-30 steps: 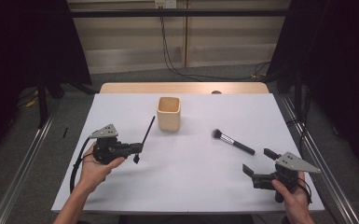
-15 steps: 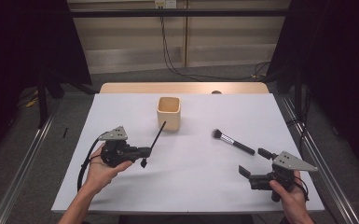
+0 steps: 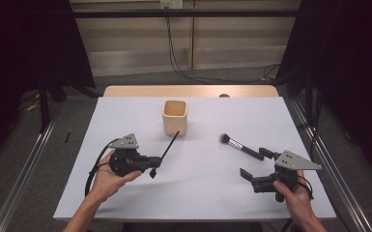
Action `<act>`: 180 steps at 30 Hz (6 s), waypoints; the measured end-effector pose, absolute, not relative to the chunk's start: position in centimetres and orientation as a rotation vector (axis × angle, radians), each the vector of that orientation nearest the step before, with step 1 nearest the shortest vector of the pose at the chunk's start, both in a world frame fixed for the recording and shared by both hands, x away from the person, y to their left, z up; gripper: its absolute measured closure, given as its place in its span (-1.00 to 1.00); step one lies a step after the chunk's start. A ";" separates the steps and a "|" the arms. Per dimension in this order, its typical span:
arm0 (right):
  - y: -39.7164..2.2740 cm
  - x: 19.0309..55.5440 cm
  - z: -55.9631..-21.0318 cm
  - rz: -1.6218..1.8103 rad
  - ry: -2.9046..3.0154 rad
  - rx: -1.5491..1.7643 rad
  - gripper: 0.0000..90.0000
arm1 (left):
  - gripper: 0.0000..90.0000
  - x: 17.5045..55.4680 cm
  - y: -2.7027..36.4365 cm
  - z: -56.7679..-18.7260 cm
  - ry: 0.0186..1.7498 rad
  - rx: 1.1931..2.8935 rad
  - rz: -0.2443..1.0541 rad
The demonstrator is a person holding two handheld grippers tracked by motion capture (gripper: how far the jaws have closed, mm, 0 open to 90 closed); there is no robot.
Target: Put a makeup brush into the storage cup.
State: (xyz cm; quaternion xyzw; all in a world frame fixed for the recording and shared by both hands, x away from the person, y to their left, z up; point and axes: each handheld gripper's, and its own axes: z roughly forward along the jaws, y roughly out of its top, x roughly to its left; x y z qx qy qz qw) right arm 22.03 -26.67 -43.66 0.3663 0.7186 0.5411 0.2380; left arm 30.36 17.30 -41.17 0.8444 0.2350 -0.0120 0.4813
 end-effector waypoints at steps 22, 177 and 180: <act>-22.5 24.7 -42.7 1.558 2.076 0.919 -1.00 | 0.91 29.4 14.2 -40.9 0.456 2.162 -0.076; -12.0 30.4 -42.7 0.850 3.192 0.202 0.92 | 0.20 30.6 8.9 -41.3 0.175 2.600 -0.098; -12.1 30.5 -42.7 0.863 3.183 0.207 0.92 | 0.01 30.7 9.3 -41.3 0.227 2.563 -0.079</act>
